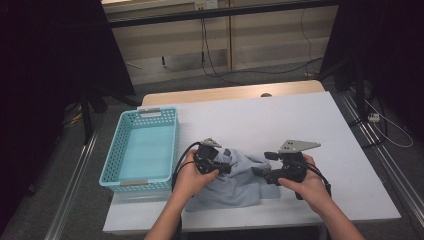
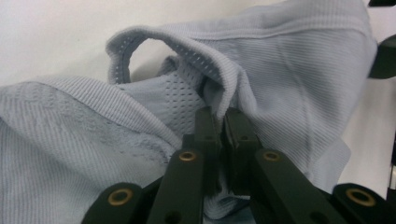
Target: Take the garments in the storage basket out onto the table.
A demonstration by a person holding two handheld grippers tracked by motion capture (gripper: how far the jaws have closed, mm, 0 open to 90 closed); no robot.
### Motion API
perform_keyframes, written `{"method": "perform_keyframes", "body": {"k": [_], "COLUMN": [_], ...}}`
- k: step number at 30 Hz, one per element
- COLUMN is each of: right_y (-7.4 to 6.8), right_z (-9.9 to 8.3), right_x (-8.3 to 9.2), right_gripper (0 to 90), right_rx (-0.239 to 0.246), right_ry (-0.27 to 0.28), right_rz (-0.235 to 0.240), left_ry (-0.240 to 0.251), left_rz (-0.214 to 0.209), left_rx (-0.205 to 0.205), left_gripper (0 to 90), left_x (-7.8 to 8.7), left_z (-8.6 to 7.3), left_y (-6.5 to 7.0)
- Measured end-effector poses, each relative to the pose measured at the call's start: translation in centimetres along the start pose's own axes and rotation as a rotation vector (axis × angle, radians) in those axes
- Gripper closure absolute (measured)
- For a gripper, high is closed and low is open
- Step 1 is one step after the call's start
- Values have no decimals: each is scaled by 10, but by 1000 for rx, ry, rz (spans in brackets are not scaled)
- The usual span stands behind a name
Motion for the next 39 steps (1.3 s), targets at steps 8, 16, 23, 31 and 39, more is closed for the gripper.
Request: {"method": "perform_keyframes", "body": {"k": [8, 16, 23, 31, 39], "right_y": [1, 11, 13, 13, 11], "right_z": [9, 10, 16, 9, -1], "right_x": [6, -4, -25, -59, -76], "right_gripper": [216, 246, 287, 356, 538], "right_rx": [-19, -26, -32, -89, -104], "right_ry": [46, 35, 10, -15, -96], "right_rz": [-22, -88, -99, -98, -36], "left_ry": [-17, -1, 11, 23, 43], "left_rz": [12, 12, 15, 26, 36], "left_rx": [0, 1, -9, -28, -37], "left_gripper": [855, 856, 857, 855, 843], "left_x": [-5, -4, -4, -4, 0], "left_z": [-5, -10, -12, -14, -19], "left_y": [2, 4, 5, 8, 12]}}
Point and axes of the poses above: each handheld gripper's, and its own axes: x roughly backward along the jaws, z roughly out of its top, y roughly to its right, the point moved 1 cm from there along -x, roughly forward along the jaws, and after that the axes turned 9 degrees about y, right-handed, at the moved point
